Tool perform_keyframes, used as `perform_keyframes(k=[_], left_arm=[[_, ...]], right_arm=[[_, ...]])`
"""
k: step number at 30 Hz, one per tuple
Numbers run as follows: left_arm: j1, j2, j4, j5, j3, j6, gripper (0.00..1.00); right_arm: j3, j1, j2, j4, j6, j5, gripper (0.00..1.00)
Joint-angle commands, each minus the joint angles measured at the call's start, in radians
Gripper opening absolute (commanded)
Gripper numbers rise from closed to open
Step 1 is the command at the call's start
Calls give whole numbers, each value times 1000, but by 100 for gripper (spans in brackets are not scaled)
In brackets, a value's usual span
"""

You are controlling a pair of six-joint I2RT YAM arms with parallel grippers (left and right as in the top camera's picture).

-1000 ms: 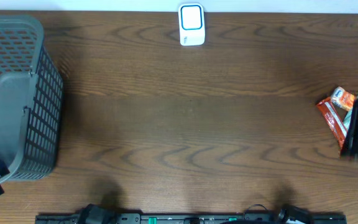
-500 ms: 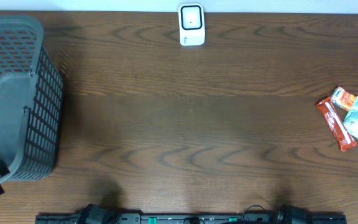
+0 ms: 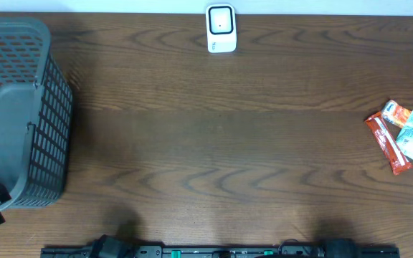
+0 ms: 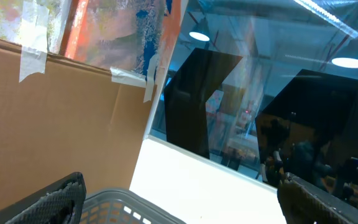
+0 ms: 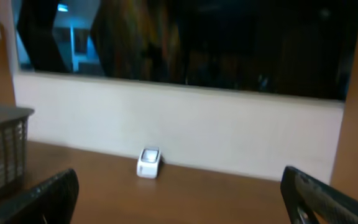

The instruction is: Scan the item barcode

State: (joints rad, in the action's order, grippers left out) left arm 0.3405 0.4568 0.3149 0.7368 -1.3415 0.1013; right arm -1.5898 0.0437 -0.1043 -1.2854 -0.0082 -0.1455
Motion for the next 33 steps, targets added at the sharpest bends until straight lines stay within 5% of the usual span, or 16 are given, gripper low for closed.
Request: perform_keyframes(k=[1, 23, 33], left_arm=[[-2, -7, -1, 9, 1, -8, 98], [-2, -7, -1, 9, 1, -8, 98], [-2, -7, -1, 9, 1, -8, 98]], right_arm=[[154, 23, 72, 95, -8, 40, 99], [1241, 40, 98, 1266, -8, 41, 99], [1502, 40, 99, 1492, -7, 101, 99]])
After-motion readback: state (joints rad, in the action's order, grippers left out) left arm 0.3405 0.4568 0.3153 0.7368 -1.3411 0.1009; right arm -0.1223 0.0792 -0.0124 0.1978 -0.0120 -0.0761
